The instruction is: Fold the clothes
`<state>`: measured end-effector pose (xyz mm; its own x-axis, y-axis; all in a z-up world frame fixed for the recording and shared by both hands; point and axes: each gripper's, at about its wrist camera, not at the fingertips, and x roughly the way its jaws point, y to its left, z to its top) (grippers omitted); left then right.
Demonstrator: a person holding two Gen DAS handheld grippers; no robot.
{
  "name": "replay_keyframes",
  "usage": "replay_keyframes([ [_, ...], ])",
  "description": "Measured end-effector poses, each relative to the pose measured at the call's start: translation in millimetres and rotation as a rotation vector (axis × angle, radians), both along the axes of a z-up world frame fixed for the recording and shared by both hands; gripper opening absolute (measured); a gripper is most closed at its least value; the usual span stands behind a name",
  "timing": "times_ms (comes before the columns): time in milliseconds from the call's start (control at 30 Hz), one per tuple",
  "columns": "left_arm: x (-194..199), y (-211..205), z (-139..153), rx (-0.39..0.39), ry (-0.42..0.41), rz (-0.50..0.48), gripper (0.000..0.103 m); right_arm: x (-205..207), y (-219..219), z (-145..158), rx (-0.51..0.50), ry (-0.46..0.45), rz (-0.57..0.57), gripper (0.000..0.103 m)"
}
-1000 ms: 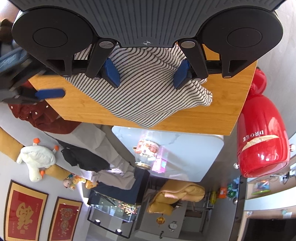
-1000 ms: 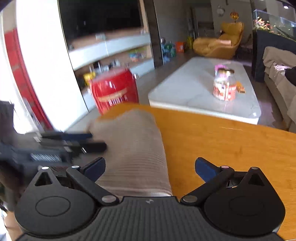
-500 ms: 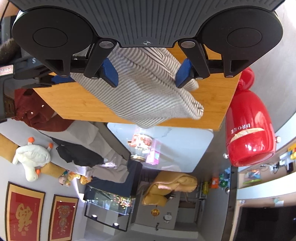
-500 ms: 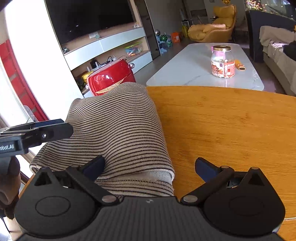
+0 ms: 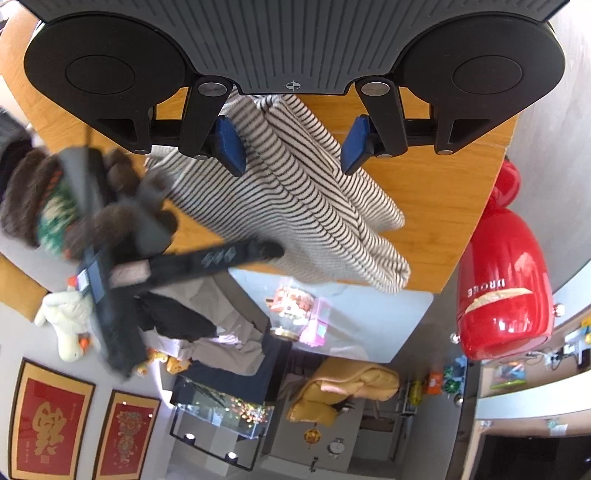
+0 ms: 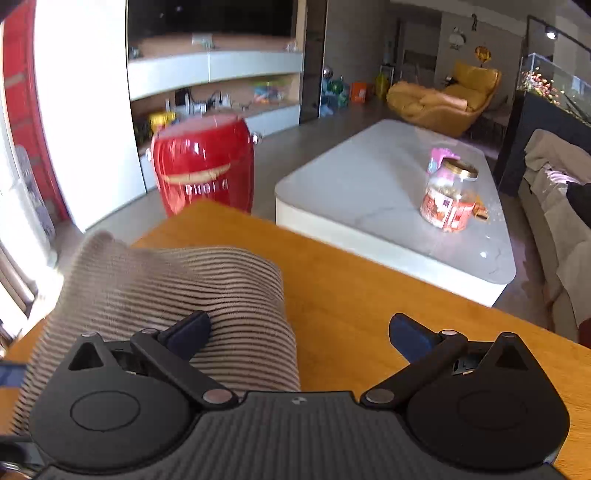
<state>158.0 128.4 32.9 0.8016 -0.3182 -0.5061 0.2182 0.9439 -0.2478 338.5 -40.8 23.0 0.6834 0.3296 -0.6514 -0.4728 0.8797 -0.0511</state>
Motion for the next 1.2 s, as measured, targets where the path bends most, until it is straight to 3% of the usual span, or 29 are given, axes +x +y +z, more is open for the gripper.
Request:
replay_keyframes([
  [200,27.3,15.8,47.4,-0.138,-0.129,-0.026,0.062,-12.6,-15.0,0.7,0.078,-0.005,-0.014,0.103],
  [333,83.1,17.1,19.8,-0.160,0.008,0.014,0.059,-33.1,-40.5,10.2,0.130,-0.001,-0.021,0.103],
  [433,102.3,10.9,-11.3,-0.103,0.084,0.036,0.059,-62.5,-58.3,10.7,0.124,-0.016,0.002,0.103],
  [600,103.1,9.7,-13.4,-0.120,0.080,0.074,0.062,-90.8,-64.8,-6.6,0.058,-0.052,0.029,0.103],
  [800,80.0,-7.9,2.7,0.031,0.066,0.083,0.067,-94.2,-66.0,-6.5,0.064,-0.061,0.026,0.103],
  [1100,44.1,-12.6,9.7,0.084,0.073,0.085,0.078,-97.2,-78.0,6.8,0.151,-0.032,0.023,0.103],
  [1167,35.2,-9.1,3.9,0.064,0.100,0.087,0.078,-97.0,-82.2,11.5,0.195,-0.014,0.029,0.100],
  [1200,30.9,-6.8,-1.5,0.040,0.119,0.082,0.077,-95.5,-83.5,10.2,0.220,0.016,0.034,0.093],
])
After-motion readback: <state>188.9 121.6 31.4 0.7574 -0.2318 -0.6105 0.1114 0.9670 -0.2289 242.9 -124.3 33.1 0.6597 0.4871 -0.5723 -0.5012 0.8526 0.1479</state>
